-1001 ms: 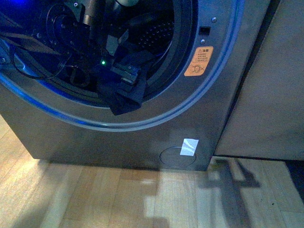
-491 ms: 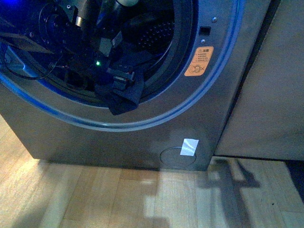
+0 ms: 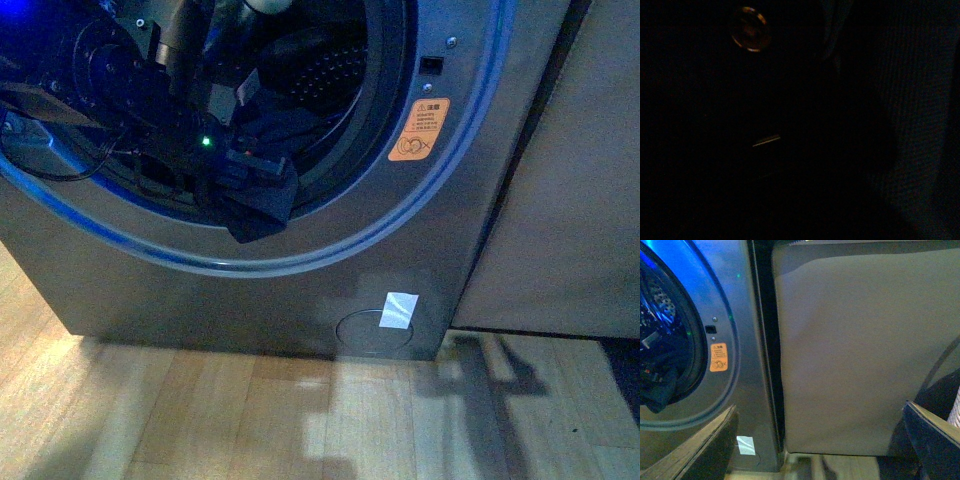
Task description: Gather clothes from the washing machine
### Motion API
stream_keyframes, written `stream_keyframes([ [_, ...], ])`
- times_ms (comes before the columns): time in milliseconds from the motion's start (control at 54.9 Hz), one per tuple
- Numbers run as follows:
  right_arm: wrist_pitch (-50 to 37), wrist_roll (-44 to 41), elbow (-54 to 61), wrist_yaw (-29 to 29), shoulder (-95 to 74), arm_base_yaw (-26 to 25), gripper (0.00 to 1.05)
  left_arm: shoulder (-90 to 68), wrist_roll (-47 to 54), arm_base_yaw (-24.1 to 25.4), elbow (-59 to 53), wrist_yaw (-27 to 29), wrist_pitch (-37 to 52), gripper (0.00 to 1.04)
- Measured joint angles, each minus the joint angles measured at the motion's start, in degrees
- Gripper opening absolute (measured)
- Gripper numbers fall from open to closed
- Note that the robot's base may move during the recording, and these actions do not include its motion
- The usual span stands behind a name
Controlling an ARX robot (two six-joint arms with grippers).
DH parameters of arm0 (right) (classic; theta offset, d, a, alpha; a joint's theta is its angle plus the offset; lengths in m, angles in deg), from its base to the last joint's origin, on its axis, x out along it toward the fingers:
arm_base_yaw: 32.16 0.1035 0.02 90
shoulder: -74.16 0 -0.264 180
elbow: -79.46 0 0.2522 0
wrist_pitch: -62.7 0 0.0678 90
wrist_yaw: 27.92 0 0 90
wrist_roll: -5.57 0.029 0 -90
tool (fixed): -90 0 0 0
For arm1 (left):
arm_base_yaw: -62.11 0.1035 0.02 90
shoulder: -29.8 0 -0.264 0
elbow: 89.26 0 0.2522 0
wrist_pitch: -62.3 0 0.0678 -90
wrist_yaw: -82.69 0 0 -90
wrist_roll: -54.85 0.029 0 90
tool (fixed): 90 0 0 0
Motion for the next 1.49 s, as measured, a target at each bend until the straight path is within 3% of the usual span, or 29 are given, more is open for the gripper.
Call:
stream_keyframes([
  [255, 0.0, 0.0, 0.0, 0.0, 0.0, 0.0, 0.97, 7.4, 0.4, -0.5, -9.0, -3.2, 6.8, 0.07],
  [673, 0.0, 0.0, 0.0, 0.0, 0.0, 0.0, 0.97, 33.2, 1.0, -1.0, -33.0, -10.3, 17.9, 0.07],
  [1147, 0.0, 0.0, 0.0, 0.0, 0.0, 0.0, 0.97, 61.0, -2.0, -2.1, -38.9, -16.0, 12.3, 0.07],
  [1492, 0.0, 0.0, 0.0, 0.0, 0.0, 0.0, 0.97, 70.8, -1.3, -10.2, -32.0, -17.5, 4.0, 0.07],
])
